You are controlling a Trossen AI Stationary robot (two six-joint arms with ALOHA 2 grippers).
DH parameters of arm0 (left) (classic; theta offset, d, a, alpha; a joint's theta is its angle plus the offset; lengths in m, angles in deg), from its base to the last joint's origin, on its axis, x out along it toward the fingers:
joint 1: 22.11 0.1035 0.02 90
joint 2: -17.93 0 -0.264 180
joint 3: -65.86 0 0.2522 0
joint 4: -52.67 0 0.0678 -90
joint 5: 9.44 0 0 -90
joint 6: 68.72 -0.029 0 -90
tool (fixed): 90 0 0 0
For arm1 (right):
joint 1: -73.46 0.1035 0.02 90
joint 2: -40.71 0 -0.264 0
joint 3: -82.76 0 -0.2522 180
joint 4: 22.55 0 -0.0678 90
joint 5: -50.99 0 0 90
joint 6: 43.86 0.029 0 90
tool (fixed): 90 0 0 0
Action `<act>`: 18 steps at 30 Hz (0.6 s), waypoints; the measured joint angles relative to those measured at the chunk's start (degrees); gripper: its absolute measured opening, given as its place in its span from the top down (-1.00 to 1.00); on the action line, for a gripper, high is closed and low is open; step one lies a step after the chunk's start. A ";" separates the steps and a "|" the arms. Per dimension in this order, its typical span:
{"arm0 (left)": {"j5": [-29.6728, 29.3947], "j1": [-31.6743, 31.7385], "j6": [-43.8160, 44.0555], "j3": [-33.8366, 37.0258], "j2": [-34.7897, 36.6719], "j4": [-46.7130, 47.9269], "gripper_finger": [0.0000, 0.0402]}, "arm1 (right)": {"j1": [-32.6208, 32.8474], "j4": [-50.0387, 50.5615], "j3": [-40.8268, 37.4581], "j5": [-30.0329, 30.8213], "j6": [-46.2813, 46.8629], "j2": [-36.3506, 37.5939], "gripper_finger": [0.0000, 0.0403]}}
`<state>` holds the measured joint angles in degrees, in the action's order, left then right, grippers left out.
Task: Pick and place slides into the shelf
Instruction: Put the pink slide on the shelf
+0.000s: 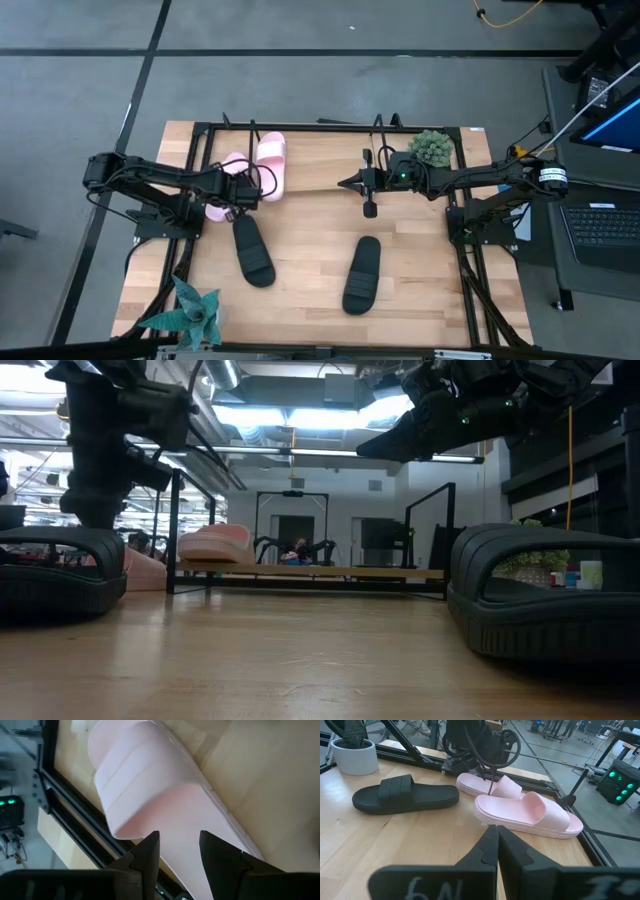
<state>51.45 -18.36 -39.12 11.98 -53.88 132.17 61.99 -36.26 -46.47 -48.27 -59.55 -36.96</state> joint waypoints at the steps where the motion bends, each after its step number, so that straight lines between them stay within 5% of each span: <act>1: -0.19 0.24 0.20 0.00 0.00 0.00 0.35 | 0.01 0.00 0.00 0.01 0.00 0.00 0.96; 14: -0.30 3.65 0.30 0.00 0.00 0.02 0.93 | 0.02 0.00 0.00 0.00 0.00 0.00 0.96; 18: -0.28 3.91 0.28 0.00 0.02 0.02 0.97 | 0.01 0.00 0.00 0.00 0.00 0.00 0.96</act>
<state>51.18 -14.45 -38.84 11.98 -53.86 132.19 62.01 -36.26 -46.47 -48.27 -59.55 -36.96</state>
